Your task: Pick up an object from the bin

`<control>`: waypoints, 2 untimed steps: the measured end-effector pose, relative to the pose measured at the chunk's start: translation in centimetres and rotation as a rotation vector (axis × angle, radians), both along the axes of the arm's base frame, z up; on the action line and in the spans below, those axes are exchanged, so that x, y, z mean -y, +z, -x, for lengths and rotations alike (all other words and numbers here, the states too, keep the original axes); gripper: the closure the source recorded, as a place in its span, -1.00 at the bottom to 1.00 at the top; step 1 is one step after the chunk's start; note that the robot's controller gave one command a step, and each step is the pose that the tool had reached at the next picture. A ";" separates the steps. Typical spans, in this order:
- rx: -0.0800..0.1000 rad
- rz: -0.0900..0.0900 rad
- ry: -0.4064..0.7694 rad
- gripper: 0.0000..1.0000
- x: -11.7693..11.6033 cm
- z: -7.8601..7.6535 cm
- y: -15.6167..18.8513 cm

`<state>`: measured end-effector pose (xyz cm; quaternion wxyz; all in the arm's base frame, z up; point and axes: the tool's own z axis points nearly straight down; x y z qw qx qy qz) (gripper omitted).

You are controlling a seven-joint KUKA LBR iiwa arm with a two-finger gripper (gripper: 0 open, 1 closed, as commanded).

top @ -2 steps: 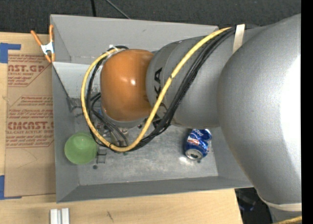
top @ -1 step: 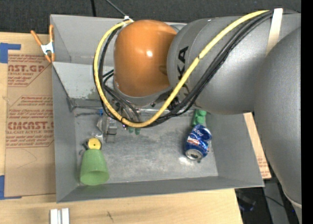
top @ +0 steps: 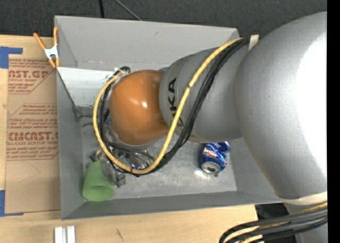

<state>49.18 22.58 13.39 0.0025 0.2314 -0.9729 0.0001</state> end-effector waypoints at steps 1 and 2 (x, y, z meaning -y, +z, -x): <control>0.004 -0.003 -0.002 -1.00 -0.1 -0.1 0.2; 0.002 -0.002 0.368 -1.00 -2.1 -1.0 -6.1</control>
Offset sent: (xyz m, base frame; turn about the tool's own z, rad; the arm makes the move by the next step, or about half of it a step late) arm 0.0000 0.0000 0.0000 0.0000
